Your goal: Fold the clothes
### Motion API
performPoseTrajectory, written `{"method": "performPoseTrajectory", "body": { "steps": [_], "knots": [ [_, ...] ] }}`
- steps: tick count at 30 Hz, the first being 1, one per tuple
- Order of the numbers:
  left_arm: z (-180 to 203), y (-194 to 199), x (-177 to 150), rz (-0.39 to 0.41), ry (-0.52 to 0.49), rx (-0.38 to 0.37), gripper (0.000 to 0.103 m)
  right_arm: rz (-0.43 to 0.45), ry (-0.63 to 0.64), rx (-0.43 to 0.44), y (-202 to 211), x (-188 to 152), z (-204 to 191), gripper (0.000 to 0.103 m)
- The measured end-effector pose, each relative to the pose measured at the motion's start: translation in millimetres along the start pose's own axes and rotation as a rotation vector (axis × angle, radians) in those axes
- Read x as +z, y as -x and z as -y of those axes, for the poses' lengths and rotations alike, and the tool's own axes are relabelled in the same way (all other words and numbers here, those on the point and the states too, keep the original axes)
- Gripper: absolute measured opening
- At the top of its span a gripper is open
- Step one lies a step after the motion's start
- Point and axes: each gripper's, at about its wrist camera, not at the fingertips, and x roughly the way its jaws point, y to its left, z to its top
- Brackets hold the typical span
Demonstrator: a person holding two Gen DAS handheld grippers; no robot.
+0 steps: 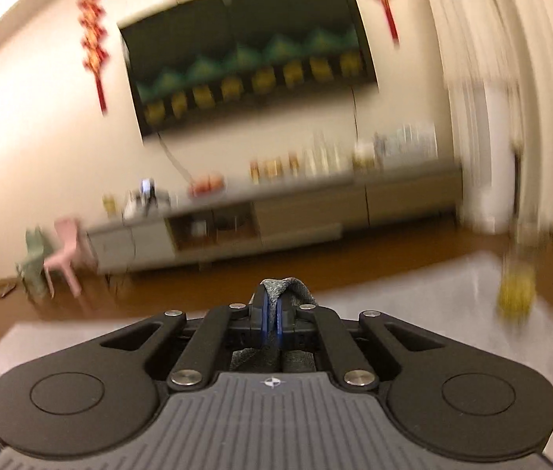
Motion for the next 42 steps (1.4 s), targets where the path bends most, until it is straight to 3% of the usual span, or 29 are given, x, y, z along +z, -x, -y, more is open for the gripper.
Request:
{"method": "performPoseTrajectory", "body": {
  "steps": [2, 4, 6, 7, 9, 10, 11, 13, 18, 19, 20, 22, 24, 28, 29, 31, 33, 34, 36, 38, 40, 42],
  "knots": [
    [8.6, -27.8, 13.5, -0.014, -0.006, 0.035, 0.005, -0.002, 0.018, -0.03, -26.8, 16.8, -3.2, 0.003],
    [9.1, -55.7, -4.5, -0.111, -0.039, 0.084, 0.009, -0.054, 0.054, -0.09, -68.5, 13.3, -5.6, 0.003],
    [8.7, -83.4, -26.0, -0.217, -0.075, 0.134, 0.021, -0.184, 0.089, -0.151, -111.8, -8.7, -4.0, 0.013],
    [8.5, -97.2, -36.8, -0.27, -0.093, 0.158, 0.027, -0.239, 0.088, -0.159, -117.8, -23.5, -1.3, 0.024],
    [-2.0, -80.7, -61.6, -0.249, -0.084, 0.145, 0.048, -0.281, 0.072, -0.135, -103.6, -54.4, 3.7, 0.047],
    [-8.3, -71.1, -71.9, -0.235, -0.08, 0.149, 0.06, -0.287, 0.078, -0.104, -87.6, -71.7, 4.7, 0.069],
    [-14.6, -63.1, -82.4, -0.231, -0.084, 0.173, 0.063, -0.309, 0.089, -0.075, -76.7, -86.3, 4.2, 0.08],
    [-22.4, -61.4, -96.6, -0.271, -0.093, 0.203, 0.062, -0.382, 0.121, -0.022, -65.0, -110.2, 0.4, 0.081],
    [-30.4, -90.0, -121.7, -0.411, -0.113, 0.173, 0.067, -0.538, 0.196, 0.101, -50.3, -159.4, -13.2, 0.08],
    [-31.0, -94.5, -129.5, -0.428, -0.128, 0.182, 0.062, -0.562, 0.203, 0.114, -55.2, -164.3, -16.6, 0.067],
    [-31.4, -98.5, -137.7, -0.442, -0.142, 0.193, 0.042, -0.58, 0.214, 0.115, -57.7, -165.3, -19.7, 0.025],
    [-34.0, -97.1, -137.6, -0.421, -0.152, 0.215, 0.012, -0.578, 0.238, 0.095, -54.0, -155.5, -22.7, 0.008],
    [-41.2, -89.4, -129.6, -0.378, -0.128, 0.224, 0.01, -0.498, 0.238, 0.083, -37.4, -132.4, -19.1, 0.003],
    [-80.4, -28.3, -75.4, -0.156, 0.123, 0.154, 0.01, -0.277, 0.123, -0.021, 31.4, -68.4, 27.6, 0.003],
    [-90.8, -16.9, -71.3, -0.145, 0.161, 0.134, 0.01, -0.279, 0.106, -0.053, 44.7, -64.4, 43.5, 0.003],
    [-108.2, -3.8, -73.2, -0.164, 0.199, 0.123, 0.011, -0.381, 0.145, -0.126, 55.0, -79.1, 68.8, 0.004],
    [-113.6, -17.4, -86.8, -0.264, 0.157, 0.203, 0.013, -0.5, 0.185, -0.215, 49.5, -103.5, 88.0, 0.008],
    [-111.6, -23.8, -89.4, -0.3, 0.129, 0.237, 0.014, -0.552, 0.199, -0.258, 46.1, -114.8, 96.6, 0.017],
    [-100.4, -19.0, -87.0, -0.257, 0.076, 0.285, 0.021, -0.507, 0.168, -0.27, 48.1, -108.9, 97.0, 0.028],
    [-88.6, -12.3, -84.0, -0.201, 0.023, 0.331, 0.041, -0.413, 0.117, -0.257, 52.9, -93.4, 91.9, 0.061],
    [-76.1, -15.8, -85.1, -0.195, -0.001, 0.333, 0.049, -0.341, 0.099, -0.238, 50.6, -79.0, 81.8, 0.07],
    [-66.2, -22.2, -88.7, -0.216, -0.011, 0.319, 0.049, -0.344, 0.176, -0.198, 23.5, -71.4, 59.5, 0.078]
  ]
}}
